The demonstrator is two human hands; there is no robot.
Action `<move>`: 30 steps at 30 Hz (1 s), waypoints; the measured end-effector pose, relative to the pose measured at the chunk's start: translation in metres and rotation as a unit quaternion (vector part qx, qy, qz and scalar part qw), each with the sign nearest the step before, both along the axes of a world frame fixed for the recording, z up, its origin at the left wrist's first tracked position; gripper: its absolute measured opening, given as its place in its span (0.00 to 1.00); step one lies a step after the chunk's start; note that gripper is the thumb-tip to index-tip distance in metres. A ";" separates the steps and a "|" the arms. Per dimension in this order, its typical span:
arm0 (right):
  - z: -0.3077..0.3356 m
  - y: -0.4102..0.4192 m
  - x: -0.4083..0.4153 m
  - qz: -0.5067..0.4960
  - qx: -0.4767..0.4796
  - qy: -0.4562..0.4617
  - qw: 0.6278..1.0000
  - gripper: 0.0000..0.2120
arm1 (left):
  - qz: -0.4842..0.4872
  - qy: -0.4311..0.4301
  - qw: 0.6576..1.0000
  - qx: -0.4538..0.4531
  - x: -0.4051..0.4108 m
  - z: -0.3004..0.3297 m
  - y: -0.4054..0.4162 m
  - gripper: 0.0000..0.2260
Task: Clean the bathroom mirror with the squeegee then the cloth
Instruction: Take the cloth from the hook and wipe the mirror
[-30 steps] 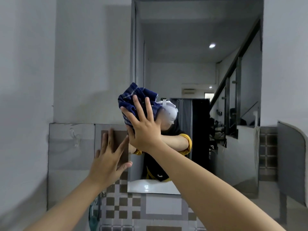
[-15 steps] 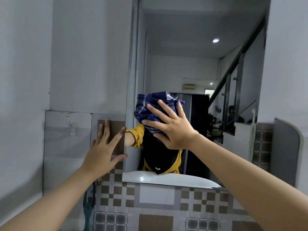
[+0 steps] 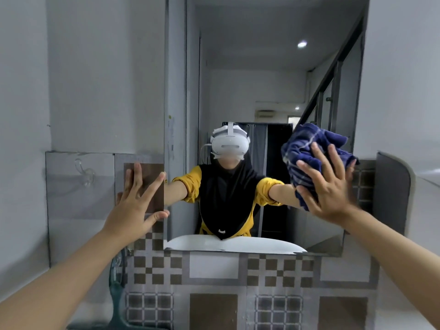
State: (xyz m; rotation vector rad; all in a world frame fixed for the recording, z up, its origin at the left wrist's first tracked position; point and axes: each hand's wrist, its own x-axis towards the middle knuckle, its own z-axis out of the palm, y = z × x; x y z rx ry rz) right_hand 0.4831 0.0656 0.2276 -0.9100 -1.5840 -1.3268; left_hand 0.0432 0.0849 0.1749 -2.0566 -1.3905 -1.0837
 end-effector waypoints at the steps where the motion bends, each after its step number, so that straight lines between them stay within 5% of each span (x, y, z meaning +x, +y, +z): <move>1: 0.000 0.002 0.003 0.022 -0.001 0.017 1.000 0.24 | 0.003 -0.004 1.000 0.001 -0.002 0.002 0.000 0.40; 5: -0.013 0.002 -0.007 0.060 -0.018 0.122 0.991 0.24 | 0.003 -0.011 1.000 0.009 -0.004 0.000 -0.001 0.40; 10: -0.060 0.001 -0.058 -0.008 -0.078 0.302 0.950 0.28 | -0.008 0.001 1.000 -0.019 -0.011 -0.017 -0.001 0.40; 24: -0.078 0.016 -0.181 0.004 -0.082 0.305 0.949 0.29 | -0.007 0.026 0.999 -0.018 0.010 -0.011 -0.004 0.38; 30: -0.062 0.023 -0.231 0.009 -0.074 0.267 0.961 0.28 | 0.008 0.056 0.998 -0.038 0.005 -0.024 -0.005 0.45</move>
